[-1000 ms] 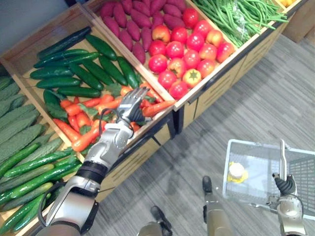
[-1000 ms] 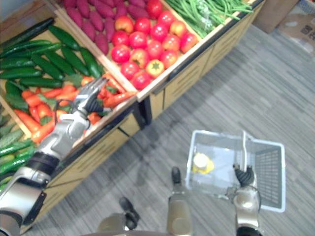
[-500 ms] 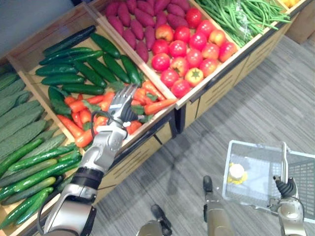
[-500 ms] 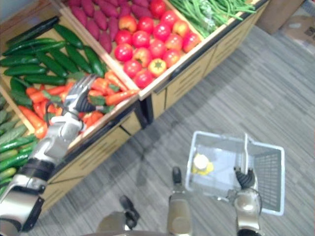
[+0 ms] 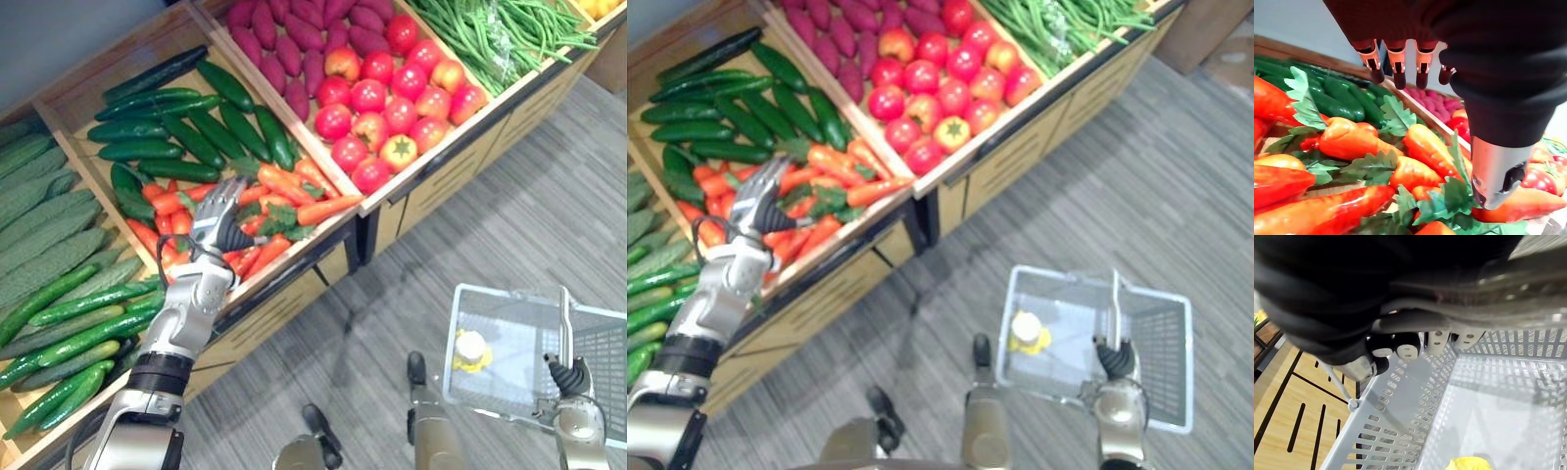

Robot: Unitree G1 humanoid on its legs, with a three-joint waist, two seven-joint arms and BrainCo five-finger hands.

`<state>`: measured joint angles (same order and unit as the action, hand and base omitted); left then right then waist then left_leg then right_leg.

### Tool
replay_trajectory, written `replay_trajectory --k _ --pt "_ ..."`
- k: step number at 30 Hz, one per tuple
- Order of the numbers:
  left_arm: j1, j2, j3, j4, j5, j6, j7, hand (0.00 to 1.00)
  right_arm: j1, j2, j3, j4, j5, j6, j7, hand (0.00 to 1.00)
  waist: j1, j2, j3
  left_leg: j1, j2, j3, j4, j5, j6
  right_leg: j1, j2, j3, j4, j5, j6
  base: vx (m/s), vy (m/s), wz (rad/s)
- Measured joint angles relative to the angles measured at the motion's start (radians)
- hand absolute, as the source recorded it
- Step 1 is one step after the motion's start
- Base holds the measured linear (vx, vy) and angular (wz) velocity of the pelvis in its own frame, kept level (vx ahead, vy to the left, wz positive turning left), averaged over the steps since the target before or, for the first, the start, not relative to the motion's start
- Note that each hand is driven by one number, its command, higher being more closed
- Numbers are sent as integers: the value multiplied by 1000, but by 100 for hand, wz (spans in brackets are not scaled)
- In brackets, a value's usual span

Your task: Pick vegetable in the basket

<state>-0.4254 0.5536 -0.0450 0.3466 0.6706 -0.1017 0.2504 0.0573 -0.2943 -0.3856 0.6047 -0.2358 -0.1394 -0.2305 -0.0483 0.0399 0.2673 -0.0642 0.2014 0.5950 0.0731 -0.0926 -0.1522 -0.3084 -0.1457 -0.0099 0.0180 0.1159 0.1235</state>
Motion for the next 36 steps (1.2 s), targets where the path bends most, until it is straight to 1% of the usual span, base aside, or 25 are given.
replay_trajectory --k 2,4,6,10,12,15,20,26,32,34,36 --pt "0 0 30 0 0 7 0 0 0 0 0 0 0 2 0 100 1 0 0 -3 0 -3 0 0 0 0 -1 -5 0 0 0 -14 -18 6" --pt "0 0 57 0 0 23 0 0 0 0 0 0 0 4 0 100 5 0 0 -5 0 -5 0 0 0 0 -2 -7 -1 0 0 -9 -9 2" --pt "0 0 84 0 0 40 -1 0 2 0 0 1 0 5 1 100 16 0 0 -10 0 -9 2 0 0 -1 -3 -11 -3 0 0 -27 -25 5" --pt "10 1 136 -11 0 69 -14 0 4 0 0 1 0 9 5 100 22 1 0 -37 1 -37 11 1 2 -2 -8 -35 -10 1 -2 -22 -30 18" --pt "40 4 174 -36 0 72 -18 0 2 0 0 1 0 9 18 100 27 1 0 -41 0 -40 15 1 1 -2 -9 -38 -14 2 -2 -8 -24 6" --pt "72 24 193 -59 0 81 -19 0 -5 0 0 1 0 9 30 100 30 1 0 -44 -1 -45 16 1 1 -2 -10 -41 -15 2 -2 -2 -4 3" --pt "108 38 212 -90 0 81 -22 0 -18 0 0 1 0 9 39 100 34 1 0 -52 -4 -58 19 1 2 -1 -15 -52 -15 2 -2 -13 -10 7" --pt "153 38 212 -96 0 76 -31 0 -18 1 2 3 0 9 41 100 50 1 0 -53 -4 -61 20 2 3 -1 -14 -53 -14 2 -2 -11 -6 0" --pt "196 38 210 -97 0 56 -44 0 -18 1 4 4 -1 9 41 100 53 1 0 -54 -4 -64 20 3 5 1 -14 -55 -14 2 -2 -28 -17 1" --pt "205 38 210 -102 0 55 -60 0 -18 1 4 4 -1 9 41 100 53 1 0 -53 -4 -63 20 3 5 1 -14 -55 -14 2 -2 0 0 0" --pt "230 38 208 -122 0 41 -65 0 -18 1 4 4 -1 9 41 100 53 1 0 -53 -4 -63 20 3 5 1 -13 -54 -14 2 -2 0 0 0"
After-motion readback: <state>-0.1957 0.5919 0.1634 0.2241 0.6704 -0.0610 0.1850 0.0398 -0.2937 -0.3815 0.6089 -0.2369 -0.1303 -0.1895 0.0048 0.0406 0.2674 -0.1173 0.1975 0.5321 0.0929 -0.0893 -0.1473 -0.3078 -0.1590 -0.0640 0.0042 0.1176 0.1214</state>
